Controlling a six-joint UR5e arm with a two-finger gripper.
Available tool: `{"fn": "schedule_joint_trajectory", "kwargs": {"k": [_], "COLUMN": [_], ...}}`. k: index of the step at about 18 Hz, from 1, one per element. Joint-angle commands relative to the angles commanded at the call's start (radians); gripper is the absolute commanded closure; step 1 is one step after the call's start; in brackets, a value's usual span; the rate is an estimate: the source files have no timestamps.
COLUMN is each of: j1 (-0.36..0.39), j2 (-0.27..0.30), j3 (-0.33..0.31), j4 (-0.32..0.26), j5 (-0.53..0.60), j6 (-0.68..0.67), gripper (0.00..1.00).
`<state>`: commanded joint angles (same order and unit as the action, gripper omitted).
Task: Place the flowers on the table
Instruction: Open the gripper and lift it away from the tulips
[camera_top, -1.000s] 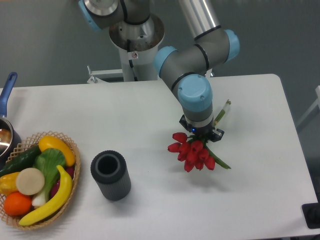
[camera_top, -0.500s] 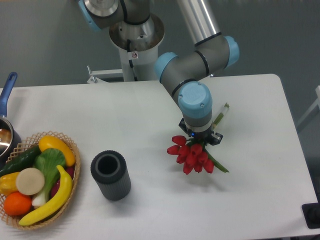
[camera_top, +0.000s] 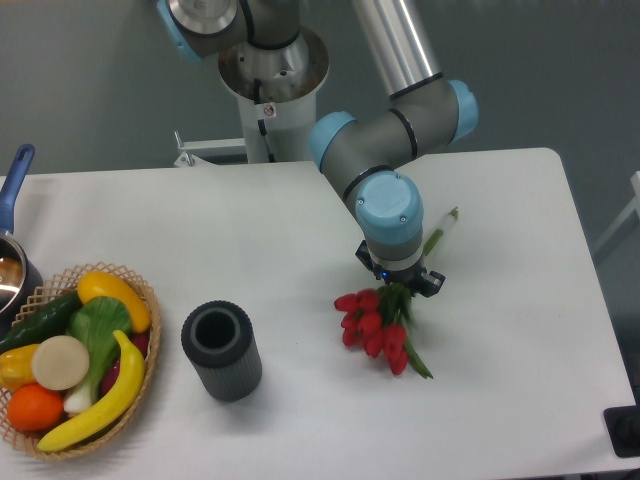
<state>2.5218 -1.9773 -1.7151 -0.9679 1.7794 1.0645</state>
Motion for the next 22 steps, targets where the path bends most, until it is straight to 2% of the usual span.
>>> {"fn": "schedule_joint_trajectory", "kwargs": {"k": [1,5,7,11,13,15,19,22], "j1": [0.0,0.011,0.011,0.043,0.08,0.107,0.202,0.242], "j2": [0.009,0.063,0.107,0.182,0.224,0.267,0.331,0.367], "j3": [0.008,0.017,0.02,0.034,0.029,0.026,0.031,0.023], "j4": [0.0,0.055,0.078,0.071,0.046,0.032,-0.112,-0.159], "j5": [-0.002,-0.024,-0.031,-0.058,-0.119,-0.143,-0.218,-0.225], "j6": [0.02,0.029,0.017,0.022,0.037,0.112,0.316,0.44], "gripper": [0.0,0.0,0.0,0.0,0.0,0.0,0.0,0.0]}}
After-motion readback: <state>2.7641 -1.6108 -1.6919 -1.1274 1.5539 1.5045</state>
